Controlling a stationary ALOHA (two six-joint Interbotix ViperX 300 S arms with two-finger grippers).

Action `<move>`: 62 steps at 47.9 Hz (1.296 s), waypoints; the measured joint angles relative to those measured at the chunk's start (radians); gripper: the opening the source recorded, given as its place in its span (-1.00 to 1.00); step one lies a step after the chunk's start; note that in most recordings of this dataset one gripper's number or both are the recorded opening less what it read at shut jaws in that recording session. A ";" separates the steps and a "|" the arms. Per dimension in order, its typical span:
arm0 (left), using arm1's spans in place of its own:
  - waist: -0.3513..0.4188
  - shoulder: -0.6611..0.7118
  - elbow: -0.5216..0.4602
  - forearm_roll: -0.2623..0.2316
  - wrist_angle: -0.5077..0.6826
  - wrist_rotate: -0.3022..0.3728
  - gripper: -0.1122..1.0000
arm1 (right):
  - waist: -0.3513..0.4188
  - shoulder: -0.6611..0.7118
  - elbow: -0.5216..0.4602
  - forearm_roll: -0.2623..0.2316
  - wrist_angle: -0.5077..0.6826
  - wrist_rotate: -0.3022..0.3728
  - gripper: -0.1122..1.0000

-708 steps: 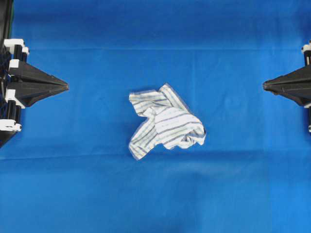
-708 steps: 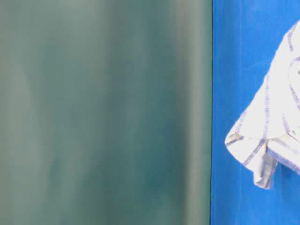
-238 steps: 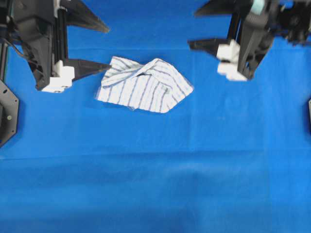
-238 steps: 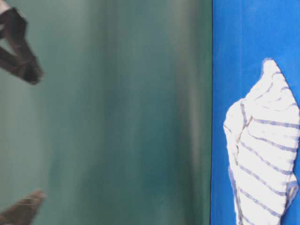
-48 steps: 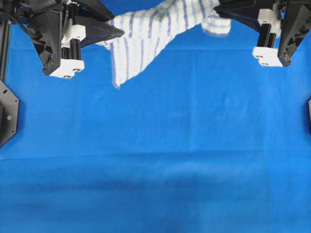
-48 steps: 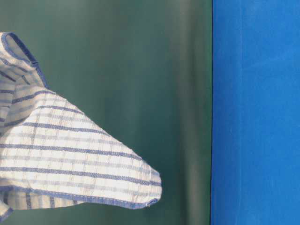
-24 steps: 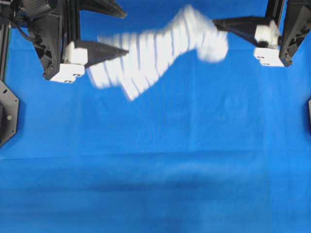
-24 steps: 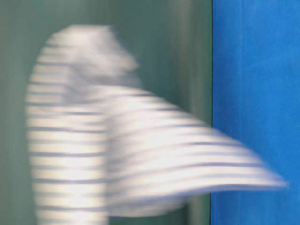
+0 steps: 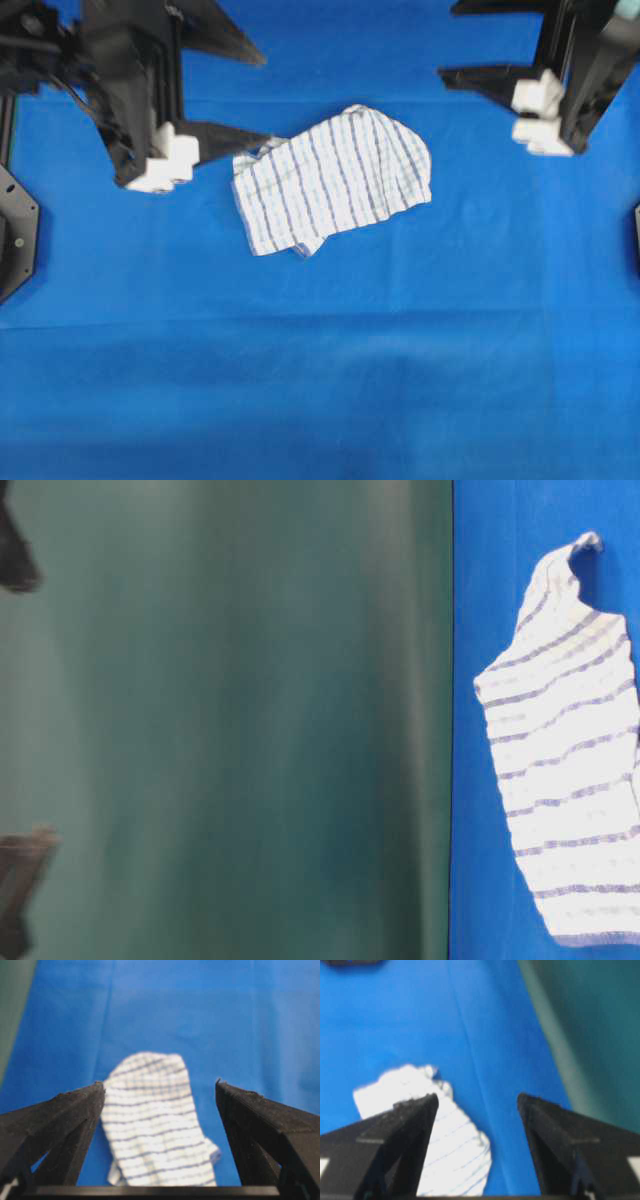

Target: Lift the towel with both arms.

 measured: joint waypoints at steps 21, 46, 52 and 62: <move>0.000 0.086 0.307 0.000 -0.348 0.003 0.82 | -0.002 0.067 0.295 0.000 -0.282 0.086 0.39; -0.081 0.446 0.400 0.000 -0.629 -0.008 0.82 | -0.017 0.416 0.411 0.000 -0.538 0.087 0.39; -0.094 0.520 0.396 -0.002 -0.650 -0.005 0.82 | -0.028 0.491 0.411 0.000 -0.578 0.086 0.39; -0.089 0.600 0.393 -0.008 -0.699 -0.023 0.82 | -0.051 0.581 0.405 0.000 -0.595 0.086 0.39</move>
